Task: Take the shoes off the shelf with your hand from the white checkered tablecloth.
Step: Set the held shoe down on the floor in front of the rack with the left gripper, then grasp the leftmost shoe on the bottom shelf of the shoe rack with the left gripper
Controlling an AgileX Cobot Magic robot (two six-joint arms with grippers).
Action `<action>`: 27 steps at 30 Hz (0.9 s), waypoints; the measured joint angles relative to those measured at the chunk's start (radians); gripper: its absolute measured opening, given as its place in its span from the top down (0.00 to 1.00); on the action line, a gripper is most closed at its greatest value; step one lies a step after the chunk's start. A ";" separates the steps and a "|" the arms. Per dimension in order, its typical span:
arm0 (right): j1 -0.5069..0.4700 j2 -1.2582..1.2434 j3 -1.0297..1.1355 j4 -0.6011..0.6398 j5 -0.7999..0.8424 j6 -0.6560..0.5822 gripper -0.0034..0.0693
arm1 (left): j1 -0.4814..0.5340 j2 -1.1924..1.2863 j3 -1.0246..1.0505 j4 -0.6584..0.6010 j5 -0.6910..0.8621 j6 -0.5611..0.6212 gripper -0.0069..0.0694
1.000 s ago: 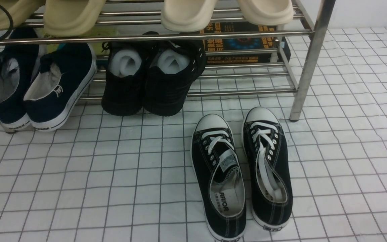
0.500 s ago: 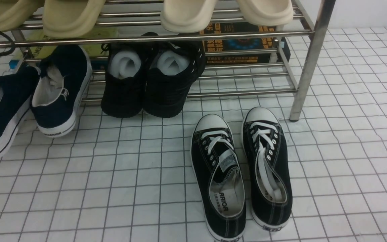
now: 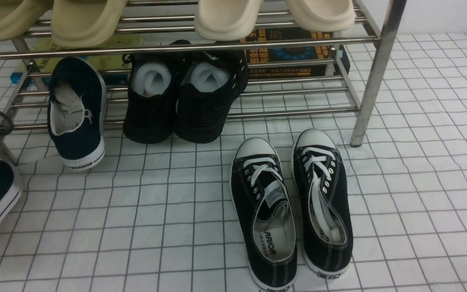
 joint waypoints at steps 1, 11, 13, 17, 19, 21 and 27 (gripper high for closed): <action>0.000 0.000 0.000 0.000 0.000 0.000 0.62 | 0.000 -0.001 0.017 -0.003 -0.019 0.000 0.85; 0.000 0.000 0.000 0.000 0.000 0.000 0.62 | 0.000 0.008 0.124 -0.002 -0.131 0.104 0.80; 0.000 0.000 0.000 0.000 0.000 0.000 0.62 | 0.000 0.008 0.110 0.012 -0.113 0.112 0.74; 0.000 0.000 0.000 0.000 0.000 0.000 0.62 | 0.000 0.008 0.034 0.046 -0.048 0.112 0.58; 0.000 0.000 0.000 0.000 0.000 0.000 0.62 | 0.000 0.008 -0.044 0.046 -0.011 0.105 0.47; 0.000 0.000 0.000 0.000 0.000 0.000 0.62 | 0.000 0.008 -0.165 -0.013 0.026 0.105 0.36; 0.000 0.000 0.000 0.000 0.000 0.000 0.62 | -0.130 0.073 -0.342 -0.203 0.016 0.156 0.30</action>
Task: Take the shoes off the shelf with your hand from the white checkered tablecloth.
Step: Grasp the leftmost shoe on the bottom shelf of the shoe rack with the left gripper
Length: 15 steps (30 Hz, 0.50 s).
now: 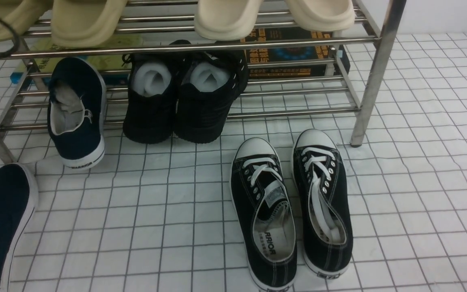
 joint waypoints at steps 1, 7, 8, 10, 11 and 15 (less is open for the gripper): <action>0.000 0.000 0.000 0.000 0.000 0.000 0.62 | -0.007 0.005 -0.004 -0.002 0.000 0.000 0.30; 0.000 0.000 0.000 0.000 0.000 0.000 0.62 | -0.157 0.161 -0.047 0.028 -0.153 -0.078 0.30; 0.000 0.000 0.000 0.000 0.000 0.000 0.62 | -0.183 0.206 -0.048 0.039 -0.201 -0.085 0.30; 0.000 0.000 0.000 0.000 0.000 0.000 0.62 | -0.202 0.241 -0.049 0.042 -0.253 -0.086 0.30; 0.000 0.000 0.000 0.000 0.000 0.000 0.62 | -0.212 0.262 -0.050 0.042 -0.287 -0.087 0.30; 0.000 0.000 0.000 0.000 0.000 0.000 0.62 | -0.232 0.329 -0.050 0.048 -0.338 -0.088 0.32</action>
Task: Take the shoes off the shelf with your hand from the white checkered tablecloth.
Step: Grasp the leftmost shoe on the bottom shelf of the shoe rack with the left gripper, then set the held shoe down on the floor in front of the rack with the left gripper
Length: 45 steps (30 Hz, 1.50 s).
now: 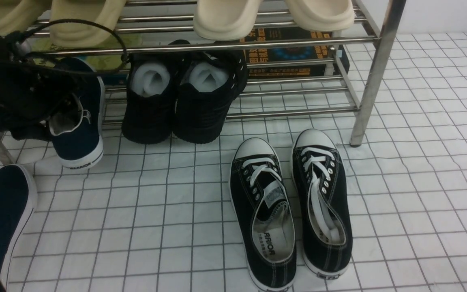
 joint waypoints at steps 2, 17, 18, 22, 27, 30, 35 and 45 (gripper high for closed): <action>0.000 0.000 0.000 0.000 0.000 0.000 0.62 | 0.000 0.012 0.000 0.006 0.000 -0.001 0.34; 0.000 0.000 0.000 0.000 0.000 0.000 0.62 | 0.000 -0.138 0.011 0.189 0.363 0.007 0.88; 0.000 0.000 0.000 0.000 0.000 0.000 0.62 | 0.000 -0.183 0.030 0.201 0.418 0.007 0.88; 0.000 0.000 0.000 0.000 0.000 0.000 0.62 | 0.000 -0.289 0.153 0.211 0.437 -0.005 0.88; 0.000 0.000 0.000 0.000 0.000 0.000 0.62 | 0.000 -0.343 0.334 0.210 0.375 -0.005 0.88; 0.000 0.000 0.000 0.000 0.000 0.000 0.62 | 0.000 -0.345 0.417 0.210 0.322 -0.005 0.88; 0.000 0.000 0.000 0.000 0.000 0.000 0.62 | 0.000 -0.355 0.508 0.215 0.215 0.013 0.88; 0.000 0.000 0.000 0.000 0.000 0.000 0.62 | 0.000 -0.369 0.532 0.196 0.173 0.129 0.78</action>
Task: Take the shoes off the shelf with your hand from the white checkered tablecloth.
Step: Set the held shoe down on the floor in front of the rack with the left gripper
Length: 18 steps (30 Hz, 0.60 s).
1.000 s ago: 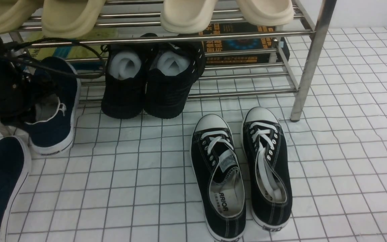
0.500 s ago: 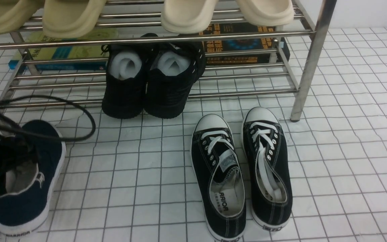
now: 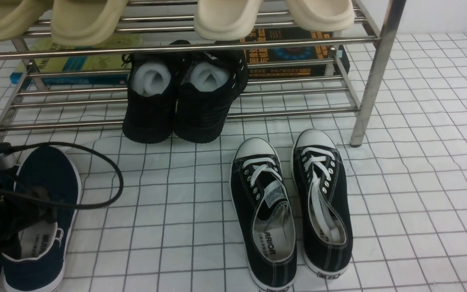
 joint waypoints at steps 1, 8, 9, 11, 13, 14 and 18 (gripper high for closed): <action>0.000 0.000 0.000 0.000 0.000 0.000 0.62 | 0.000 -0.008 0.000 -0.013 -0.004 0.041 0.74; 0.000 0.000 0.000 -0.001 0.000 0.000 0.62 | 0.000 -0.017 0.002 -0.038 -0.003 0.151 0.77; 0.000 0.000 0.000 -0.001 0.000 0.000 0.62 | 0.000 -0.017 0.002 -0.044 -0.003 0.169 0.82; 0.000 0.000 0.000 -0.001 0.000 0.000 0.62 | 0.000 -0.017 0.003 -0.069 -0.001 0.205 0.87; 0.000 0.000 0.000 -0.001 0.000 0.000 0.62 | 0.000 -0.017 0.004 -0.124 0.009 0.249 0.88; 0.000 0.000 0.000 -0.001 0.000 0.000 0.62 | 0.000 -0.017 0.005 -0.154 0.016 0.274 0.88; 0.000 0.000 0.000 -0.001 0.000 0.000 0.62 | 0.000 -0.017 0.006 -0.210 0.028 0.343 0.88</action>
